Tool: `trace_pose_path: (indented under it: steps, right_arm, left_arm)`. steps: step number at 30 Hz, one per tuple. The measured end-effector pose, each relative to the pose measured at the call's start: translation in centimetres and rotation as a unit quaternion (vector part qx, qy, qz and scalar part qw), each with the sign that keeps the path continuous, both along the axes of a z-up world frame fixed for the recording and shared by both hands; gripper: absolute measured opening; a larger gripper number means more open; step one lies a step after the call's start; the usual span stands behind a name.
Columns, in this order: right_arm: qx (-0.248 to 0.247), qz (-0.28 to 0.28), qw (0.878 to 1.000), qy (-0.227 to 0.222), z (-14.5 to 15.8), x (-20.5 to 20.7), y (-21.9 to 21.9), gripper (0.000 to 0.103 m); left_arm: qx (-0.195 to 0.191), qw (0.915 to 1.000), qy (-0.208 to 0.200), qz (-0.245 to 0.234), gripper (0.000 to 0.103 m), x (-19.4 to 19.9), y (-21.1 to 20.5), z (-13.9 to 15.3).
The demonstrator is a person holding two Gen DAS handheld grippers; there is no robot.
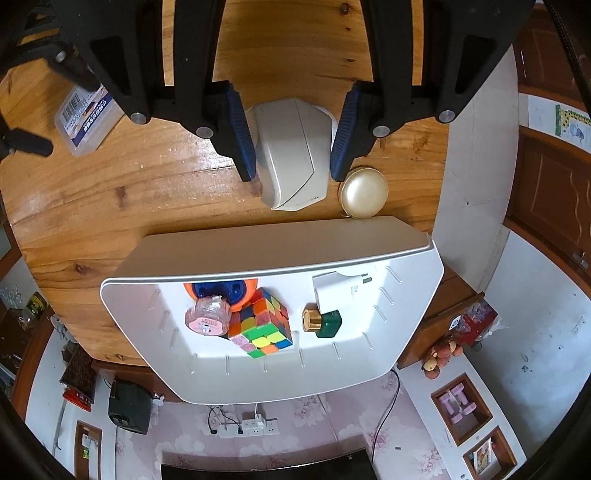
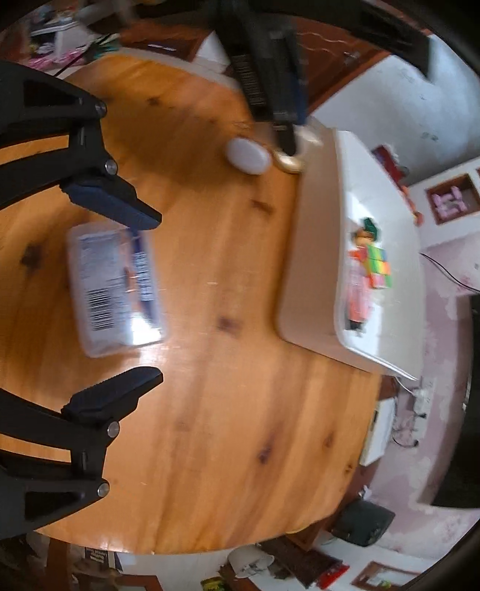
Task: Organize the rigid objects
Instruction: 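Lift the blue printed box with right tool while left tool grasps the beige case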
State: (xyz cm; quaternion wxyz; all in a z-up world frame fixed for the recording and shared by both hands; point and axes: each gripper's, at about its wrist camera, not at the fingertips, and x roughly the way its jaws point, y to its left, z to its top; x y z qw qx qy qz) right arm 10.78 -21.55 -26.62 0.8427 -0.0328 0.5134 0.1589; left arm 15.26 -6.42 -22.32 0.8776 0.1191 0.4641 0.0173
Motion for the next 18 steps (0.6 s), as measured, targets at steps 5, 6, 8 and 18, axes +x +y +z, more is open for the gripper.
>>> trace_pose_path:
  steps: [5, 6, 8, 18]
  right_arm:
    - [0.002, 0.010, 1.000, 0.010, -0.9, -0.7, 0.4, 0.079]
    - [-0.005, 0.010, 1.000, 0.006, -1.0, -0.7, 0.6, 0.081]
    - [-0.022, 0.015, 1.000, -0.002, -1.3, -0.8, 1.1, 0.081]
    - [-0.023, 0.042, 0.999, -0.006, -1.5, 0.0, 2.1, 0.089]
  left_arm:
    - [0.001, 1.0000, 0.005, -0.002, 0.045, 0.0, -0.2, -0.3]
    - [0.001, 1.0000, 0.006, -0.002, 0.045, -0.1, -0.2, -0.3]
    - [0.001, 1.0000, 0.007, -0.003, 0.045, -0.2, -0.3, -0.4]
    - [0.000, 1.0000, 0.007, 0.000, 0.045, -0.8, -0.2, -0.3]
